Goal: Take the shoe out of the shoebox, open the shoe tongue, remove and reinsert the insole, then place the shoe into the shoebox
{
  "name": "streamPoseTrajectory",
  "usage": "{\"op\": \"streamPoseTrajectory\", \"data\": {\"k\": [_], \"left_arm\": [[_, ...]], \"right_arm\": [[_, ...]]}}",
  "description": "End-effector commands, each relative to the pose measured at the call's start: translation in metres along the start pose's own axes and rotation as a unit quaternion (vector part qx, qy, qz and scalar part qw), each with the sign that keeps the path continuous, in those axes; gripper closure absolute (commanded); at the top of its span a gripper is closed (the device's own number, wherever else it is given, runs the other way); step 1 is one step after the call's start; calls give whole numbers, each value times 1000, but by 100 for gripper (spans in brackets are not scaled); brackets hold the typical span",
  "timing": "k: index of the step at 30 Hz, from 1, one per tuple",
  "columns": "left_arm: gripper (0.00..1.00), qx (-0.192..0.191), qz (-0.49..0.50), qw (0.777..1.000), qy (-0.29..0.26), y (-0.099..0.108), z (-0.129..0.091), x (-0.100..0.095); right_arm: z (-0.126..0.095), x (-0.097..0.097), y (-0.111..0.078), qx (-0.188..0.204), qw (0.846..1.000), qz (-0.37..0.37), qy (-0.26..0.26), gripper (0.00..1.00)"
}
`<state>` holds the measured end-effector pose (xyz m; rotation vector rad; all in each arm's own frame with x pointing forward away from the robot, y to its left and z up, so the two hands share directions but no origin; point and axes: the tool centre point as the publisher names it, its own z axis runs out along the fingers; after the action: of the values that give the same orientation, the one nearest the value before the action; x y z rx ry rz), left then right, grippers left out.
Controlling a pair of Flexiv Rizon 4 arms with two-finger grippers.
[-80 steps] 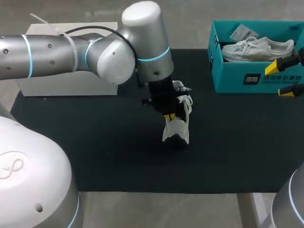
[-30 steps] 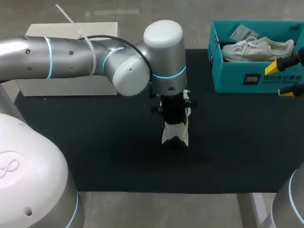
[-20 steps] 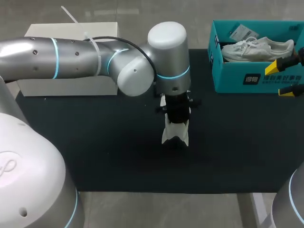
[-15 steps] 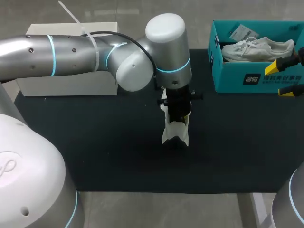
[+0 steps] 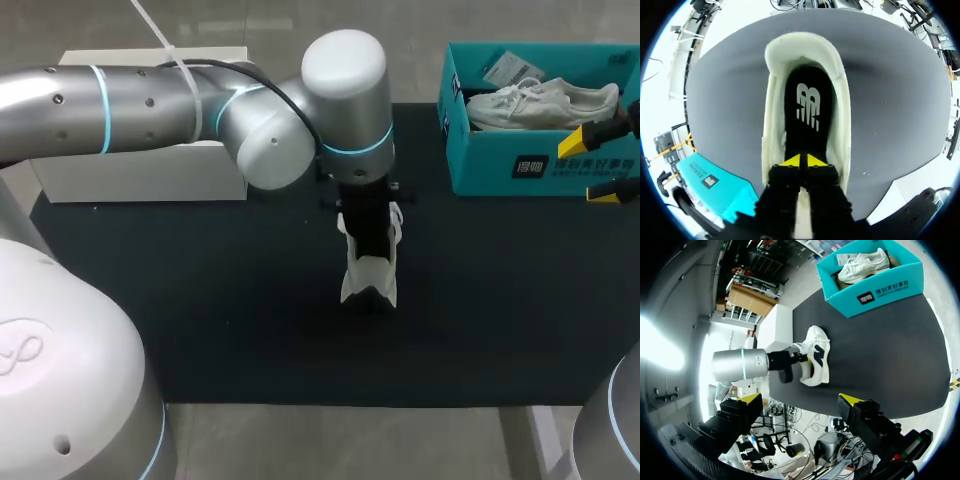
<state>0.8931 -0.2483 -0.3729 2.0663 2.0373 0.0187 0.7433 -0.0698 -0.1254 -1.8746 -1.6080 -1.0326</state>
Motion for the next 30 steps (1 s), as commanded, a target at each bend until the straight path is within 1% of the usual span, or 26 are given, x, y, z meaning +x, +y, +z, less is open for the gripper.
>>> {"op": "streamPoseTrajectory", "data": {"k": [1,2,3,5,11,19,26,30], "left_arm": [[50,0,-4,1000,4,2,6,2],[30,-2,-5,1000,8,3,7,2],[15,-2,-4,1000,9,3,8,2],[1,-2,-4,1000,10,3,8,2],[0,-4,-5,1000,6,2,-1,1],[0,-7,-6,1000,1,9,-18,2],[0,-12,-10,1000,3,13,-20,2],[0,-12,-12,1000,-7,13,-26,1]], "right_arm": [[1,0,-1,-1,1000,0,-1,0],[1,0,-1,-1,1000,0,-1,0],[1,0,-1,-1,1000,0,-1,0],[1,0,-1,-1,1000,0,-1,0],[1,0,-1,-1,1000,0,-1,0],[1,0,-1,-1,1000,0,-1,0],[1,0,-1,-1,1000,0,-1,0],[1,0,-1,-1,1000,0,-1,0]]}}
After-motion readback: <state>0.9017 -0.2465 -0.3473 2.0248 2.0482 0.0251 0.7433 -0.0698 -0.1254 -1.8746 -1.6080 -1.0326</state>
